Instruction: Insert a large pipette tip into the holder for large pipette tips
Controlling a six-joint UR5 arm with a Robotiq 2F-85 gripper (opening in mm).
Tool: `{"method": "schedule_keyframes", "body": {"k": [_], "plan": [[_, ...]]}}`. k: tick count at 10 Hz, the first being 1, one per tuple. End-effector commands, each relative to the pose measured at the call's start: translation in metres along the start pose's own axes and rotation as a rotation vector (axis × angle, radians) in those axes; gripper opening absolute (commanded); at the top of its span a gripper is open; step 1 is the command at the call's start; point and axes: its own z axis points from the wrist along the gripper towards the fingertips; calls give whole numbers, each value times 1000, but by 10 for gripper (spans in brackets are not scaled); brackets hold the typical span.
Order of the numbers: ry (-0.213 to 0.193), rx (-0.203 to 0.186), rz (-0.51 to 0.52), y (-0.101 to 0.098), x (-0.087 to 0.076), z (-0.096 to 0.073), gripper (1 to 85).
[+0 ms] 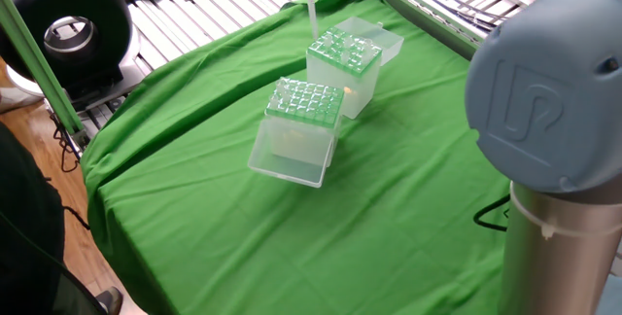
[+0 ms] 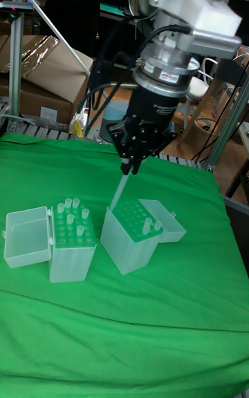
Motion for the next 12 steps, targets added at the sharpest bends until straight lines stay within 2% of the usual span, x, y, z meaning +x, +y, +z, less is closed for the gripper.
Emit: {"method": "schedule_keyframes", "body": {"k": [1,6,12], "plan": [[-30,5,-39,-17,-4,12,7],[-47,4,-61,-25,-3,18,7],[-59,-5,-71,-28,13,26,7]]}}
